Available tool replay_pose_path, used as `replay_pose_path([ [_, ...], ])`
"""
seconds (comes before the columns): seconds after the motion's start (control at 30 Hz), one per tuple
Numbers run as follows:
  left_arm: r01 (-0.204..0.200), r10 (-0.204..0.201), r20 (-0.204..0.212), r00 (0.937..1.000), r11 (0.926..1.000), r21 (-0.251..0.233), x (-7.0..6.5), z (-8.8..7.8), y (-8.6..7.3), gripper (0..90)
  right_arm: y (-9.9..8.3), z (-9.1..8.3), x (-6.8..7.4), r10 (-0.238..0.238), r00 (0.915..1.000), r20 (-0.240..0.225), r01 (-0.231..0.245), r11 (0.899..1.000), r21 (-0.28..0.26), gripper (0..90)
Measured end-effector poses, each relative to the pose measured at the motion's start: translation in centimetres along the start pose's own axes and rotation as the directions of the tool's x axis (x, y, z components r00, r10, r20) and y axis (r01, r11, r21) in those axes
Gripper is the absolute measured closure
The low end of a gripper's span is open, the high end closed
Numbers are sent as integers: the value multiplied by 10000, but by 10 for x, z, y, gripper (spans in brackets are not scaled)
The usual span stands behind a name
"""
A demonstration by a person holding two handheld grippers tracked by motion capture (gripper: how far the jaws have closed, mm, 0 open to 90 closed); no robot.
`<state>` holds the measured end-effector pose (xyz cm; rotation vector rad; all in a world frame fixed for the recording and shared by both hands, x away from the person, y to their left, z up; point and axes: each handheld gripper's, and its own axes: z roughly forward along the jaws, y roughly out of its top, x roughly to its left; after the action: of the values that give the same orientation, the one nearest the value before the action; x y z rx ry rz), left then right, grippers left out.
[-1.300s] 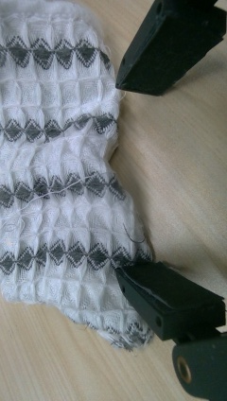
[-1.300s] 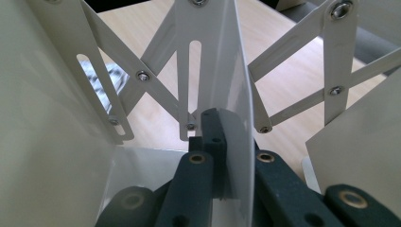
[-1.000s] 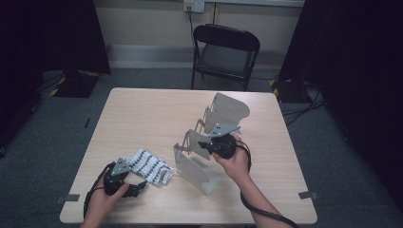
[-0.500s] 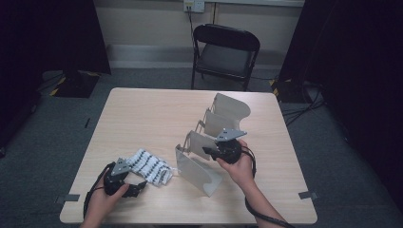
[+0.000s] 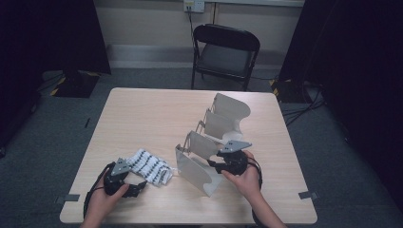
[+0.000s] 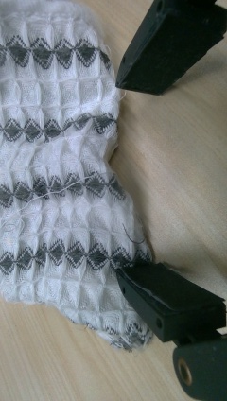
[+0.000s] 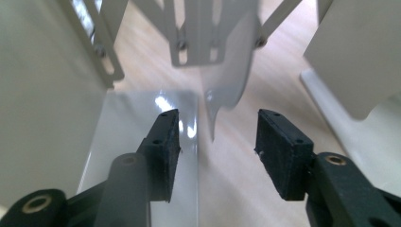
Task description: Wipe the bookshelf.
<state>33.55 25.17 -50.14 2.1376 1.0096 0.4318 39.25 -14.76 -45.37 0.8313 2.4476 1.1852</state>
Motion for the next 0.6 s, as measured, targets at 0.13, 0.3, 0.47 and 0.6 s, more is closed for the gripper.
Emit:
replay_pose_path([
  [0.13, 9, -9, 2, 10000, 10000, -9, 0, 0, 0, 92, -12, 0, 3, 62, 9999, -108, -60, 9998, 170, 471],
  [0.3, 13, -13, -20, 10000, 10000, -15, -1, 0, 0, 92, -26, -4, 6, 203, 9997, -115, -200, 9995, 253, 419],
  [0.47, -2, 2, 57, 10000, 10000, 58, -1, -1, 0, 93, -43, -5, 5, 319, 9995, -38, -317, 9985, 451, 356],
  [0.6, -200, 199, 34, 9998, 9997, 153, 0, -3, 1, 131, -52, -7, 7, 194, 9997, -172, -184, 9982, 575, 342],
])
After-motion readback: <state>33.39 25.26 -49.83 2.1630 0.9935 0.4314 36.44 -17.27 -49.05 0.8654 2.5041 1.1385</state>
